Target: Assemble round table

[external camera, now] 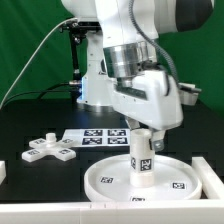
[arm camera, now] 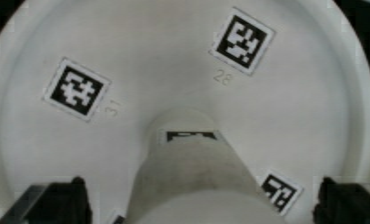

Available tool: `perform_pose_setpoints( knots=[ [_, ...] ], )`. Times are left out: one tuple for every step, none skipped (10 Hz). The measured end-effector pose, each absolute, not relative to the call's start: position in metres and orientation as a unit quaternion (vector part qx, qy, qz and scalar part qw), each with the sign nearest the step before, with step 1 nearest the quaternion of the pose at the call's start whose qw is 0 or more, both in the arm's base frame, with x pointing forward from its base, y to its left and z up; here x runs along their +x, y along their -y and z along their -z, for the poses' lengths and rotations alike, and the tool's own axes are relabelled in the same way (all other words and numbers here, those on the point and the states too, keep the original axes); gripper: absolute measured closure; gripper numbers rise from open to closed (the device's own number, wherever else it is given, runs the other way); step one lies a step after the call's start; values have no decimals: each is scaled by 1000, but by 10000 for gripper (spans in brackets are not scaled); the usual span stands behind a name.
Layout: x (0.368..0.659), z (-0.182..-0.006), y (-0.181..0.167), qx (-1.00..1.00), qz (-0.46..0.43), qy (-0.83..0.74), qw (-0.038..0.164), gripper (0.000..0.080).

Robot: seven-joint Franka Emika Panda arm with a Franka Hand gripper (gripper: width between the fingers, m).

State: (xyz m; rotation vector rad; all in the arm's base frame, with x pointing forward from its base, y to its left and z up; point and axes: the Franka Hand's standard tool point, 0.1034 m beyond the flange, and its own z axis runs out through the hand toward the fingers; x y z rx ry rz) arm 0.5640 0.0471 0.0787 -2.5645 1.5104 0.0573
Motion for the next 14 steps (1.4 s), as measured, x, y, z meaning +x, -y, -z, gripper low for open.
perform_pose_setpoints(
  knots=[
    [565, -81, -50, -880, -21, -468, 82, 152],
    [565, -80, -50, -872, -22, -482, 84, 152],
    [565, -79, -50, -873, -22, -480, 84, 151],
    [564, -79, -50, -888, -21, -451, 81, 151],
    [561, -78, -50, -915, -23, -397, 72, 151],
    [562, -79, -46, -946, -16, -317, 68, 151],
    [564, -80, -42, -974, -9, -220, 57, 151],
    [563, -79, -44, -985, -7, -166, 47, 151],
    [563, -79, -43, -987, -6, -151, 47, 151],
    [563, -79, -42, -992, -5, -114, 47, 151],
    [563, -78, -42, -994, -4, -95, 46, 151],
    [564, -78, -41, -999, 3, -26, 38, 151],
    [565, -76, -43, -998, 12, 49, 23, 151],
    [565, -74, -46, -992, 19, 122, 12, 151]
  ],
)
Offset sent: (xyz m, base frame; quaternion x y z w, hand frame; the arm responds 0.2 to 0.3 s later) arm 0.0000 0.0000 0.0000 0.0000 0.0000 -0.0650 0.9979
